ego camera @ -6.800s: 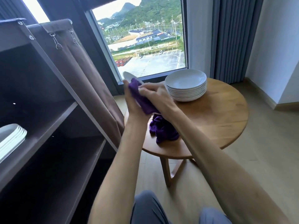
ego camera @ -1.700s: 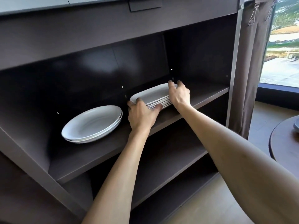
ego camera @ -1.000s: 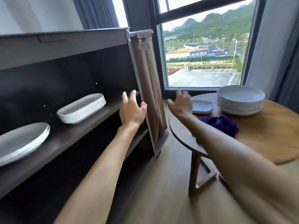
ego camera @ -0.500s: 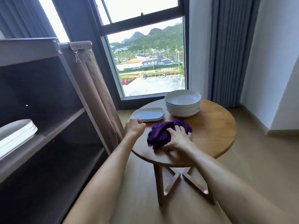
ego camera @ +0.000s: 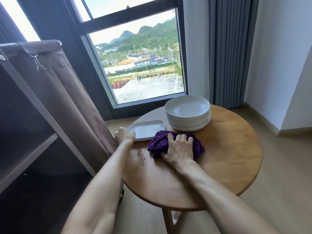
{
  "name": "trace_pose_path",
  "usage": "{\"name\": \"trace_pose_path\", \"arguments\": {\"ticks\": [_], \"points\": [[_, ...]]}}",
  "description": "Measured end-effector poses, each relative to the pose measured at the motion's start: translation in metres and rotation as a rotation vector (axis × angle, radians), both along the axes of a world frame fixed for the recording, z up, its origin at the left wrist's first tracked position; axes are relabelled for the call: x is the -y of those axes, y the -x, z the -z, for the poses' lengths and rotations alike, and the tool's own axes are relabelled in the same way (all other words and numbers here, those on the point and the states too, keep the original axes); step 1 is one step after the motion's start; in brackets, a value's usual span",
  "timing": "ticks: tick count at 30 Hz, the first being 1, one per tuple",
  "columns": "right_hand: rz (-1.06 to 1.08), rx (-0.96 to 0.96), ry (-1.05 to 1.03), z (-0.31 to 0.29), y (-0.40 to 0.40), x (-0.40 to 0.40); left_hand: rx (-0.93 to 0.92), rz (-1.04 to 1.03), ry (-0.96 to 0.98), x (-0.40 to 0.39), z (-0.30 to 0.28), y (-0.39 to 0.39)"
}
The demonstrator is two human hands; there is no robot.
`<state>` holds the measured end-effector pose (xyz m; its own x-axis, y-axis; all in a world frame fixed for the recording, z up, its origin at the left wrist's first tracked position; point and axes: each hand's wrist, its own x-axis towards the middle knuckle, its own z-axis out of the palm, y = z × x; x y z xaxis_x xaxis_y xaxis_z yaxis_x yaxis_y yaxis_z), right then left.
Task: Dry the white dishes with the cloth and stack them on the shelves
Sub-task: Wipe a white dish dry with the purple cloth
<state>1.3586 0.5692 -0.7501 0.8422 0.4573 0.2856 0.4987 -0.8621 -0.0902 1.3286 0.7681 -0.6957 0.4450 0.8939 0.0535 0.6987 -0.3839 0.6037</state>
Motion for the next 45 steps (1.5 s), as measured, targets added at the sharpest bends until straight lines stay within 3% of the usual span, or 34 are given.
{"name": "trace_pose_path", "arguments": {"ticks": [12, 17, 19, 23, 26, 28, 32, 35, 40, 45], "points": [[0.012, 0.076, -0.063, 0.010, -0.002, 0.001, -0.003, -0.016, 0.171, -0.052, 0.008, -0.014], [0.054, 0.069, -0.229, 0.007, -0.001, 0.002, 0.293, -0.027, 0.420, -0.043, -0.010, 0.000], [0.127, -0.054, -0.396, 0.000, -0.003, 0.002, 0.478, -0.028, 0.664, -0.028, -0.019, 0.014], [0.264, -0.390, -1.122, -0.035, -0.005, 0.005, 0.713, -0.088, 0.987, 0.012, -0.027, 0.048], [0.148, -0.445, -1.330, -0.073, -0.004, 0.004, 0.833, -0.079, 1.072, 0.034, -0.024, 0.069], [0.056, -0.462, -1.278, -0.094, -0.002, -0.003, 0.879, 0.008, 1.098, 0.047, -0.022, 0.078], [-0.091, -0.505, -0.936, -0.114, 0.004, -0.025, 0.911, 0.166, 1.097, 0.075, -0.026, 0.086], [-0.124, -0.524, -0.880, -0.113, 0.010, -0.031, 0.955, 0.257, 1.057, 0.086, -0.027, 0.091], [-0.218, -0.436, -0.982, -0.102, 0.022, -0.033, 1.015, 0.353, 0.920, 0.098, -0.033, 0.087], [-0.426, -0.641, -1.230, -0.118, 0.053, -0.033, 1.103, 0.386, 0.891, 0.111, -0.041, 0.071]]}}
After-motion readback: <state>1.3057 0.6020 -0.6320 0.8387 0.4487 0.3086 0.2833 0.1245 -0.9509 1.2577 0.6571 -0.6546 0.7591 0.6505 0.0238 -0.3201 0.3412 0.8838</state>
